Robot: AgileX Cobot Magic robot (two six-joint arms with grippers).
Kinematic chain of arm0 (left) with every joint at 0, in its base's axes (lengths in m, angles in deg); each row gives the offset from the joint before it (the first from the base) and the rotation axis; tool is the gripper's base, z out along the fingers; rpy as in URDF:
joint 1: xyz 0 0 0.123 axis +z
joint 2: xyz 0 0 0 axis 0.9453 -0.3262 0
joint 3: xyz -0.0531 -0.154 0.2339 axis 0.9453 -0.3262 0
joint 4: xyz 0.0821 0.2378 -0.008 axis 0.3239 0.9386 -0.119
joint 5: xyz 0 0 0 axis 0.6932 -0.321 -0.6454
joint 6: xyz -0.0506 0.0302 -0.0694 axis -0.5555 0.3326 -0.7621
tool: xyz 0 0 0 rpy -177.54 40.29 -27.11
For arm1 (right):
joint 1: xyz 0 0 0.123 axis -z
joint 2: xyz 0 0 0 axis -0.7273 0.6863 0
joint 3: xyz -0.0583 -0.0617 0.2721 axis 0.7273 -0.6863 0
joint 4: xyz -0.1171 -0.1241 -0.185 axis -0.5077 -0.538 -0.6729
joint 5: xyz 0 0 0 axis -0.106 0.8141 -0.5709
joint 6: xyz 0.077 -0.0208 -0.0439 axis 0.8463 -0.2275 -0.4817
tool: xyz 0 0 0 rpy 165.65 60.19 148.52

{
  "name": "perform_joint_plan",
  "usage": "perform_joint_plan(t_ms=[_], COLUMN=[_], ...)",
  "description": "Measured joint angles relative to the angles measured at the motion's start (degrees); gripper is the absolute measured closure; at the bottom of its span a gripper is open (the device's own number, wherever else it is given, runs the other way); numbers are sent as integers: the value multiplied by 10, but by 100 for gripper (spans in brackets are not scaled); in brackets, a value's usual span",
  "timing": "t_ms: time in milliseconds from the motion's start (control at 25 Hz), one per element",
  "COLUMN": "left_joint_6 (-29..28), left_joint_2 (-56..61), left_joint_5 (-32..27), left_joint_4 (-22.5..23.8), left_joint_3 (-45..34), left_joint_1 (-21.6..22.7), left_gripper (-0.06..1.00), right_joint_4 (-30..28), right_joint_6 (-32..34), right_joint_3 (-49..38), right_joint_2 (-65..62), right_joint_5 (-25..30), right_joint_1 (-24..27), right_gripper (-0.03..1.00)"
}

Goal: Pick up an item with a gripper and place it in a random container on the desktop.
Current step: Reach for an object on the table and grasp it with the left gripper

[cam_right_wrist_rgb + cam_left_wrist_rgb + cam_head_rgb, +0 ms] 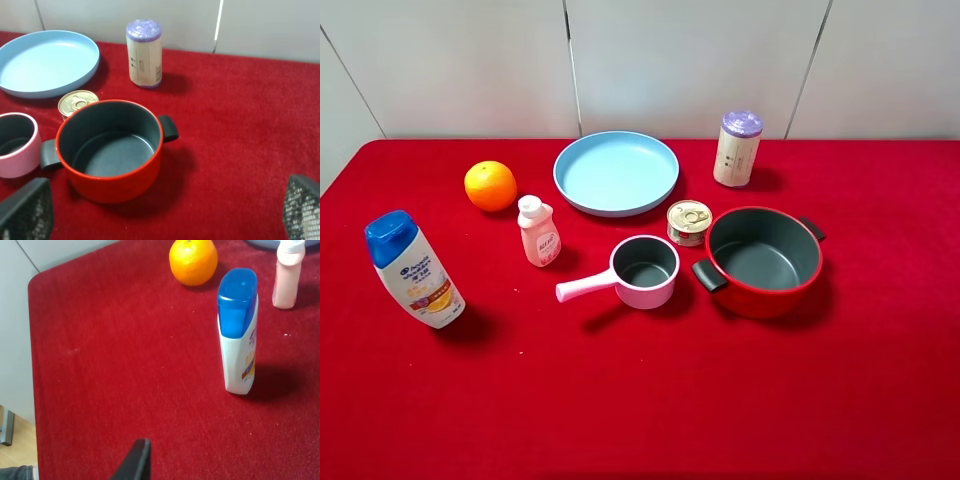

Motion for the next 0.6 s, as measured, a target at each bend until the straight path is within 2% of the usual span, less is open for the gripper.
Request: perform_joint_plan(t_ms=[600], left_joint_6=[0], left_joint_2=[0], left_joint_5=[0], left_joint_4=[0], left_joint_3=[0], left_joint_1=[0], left_gripper=[-4], right_joint_4=[0], right_joint_6=[0], right_joint_3=[0], right_joint_2=[0], right_joint_5=[0], right_joint_1=[0], right_gripper=[27])
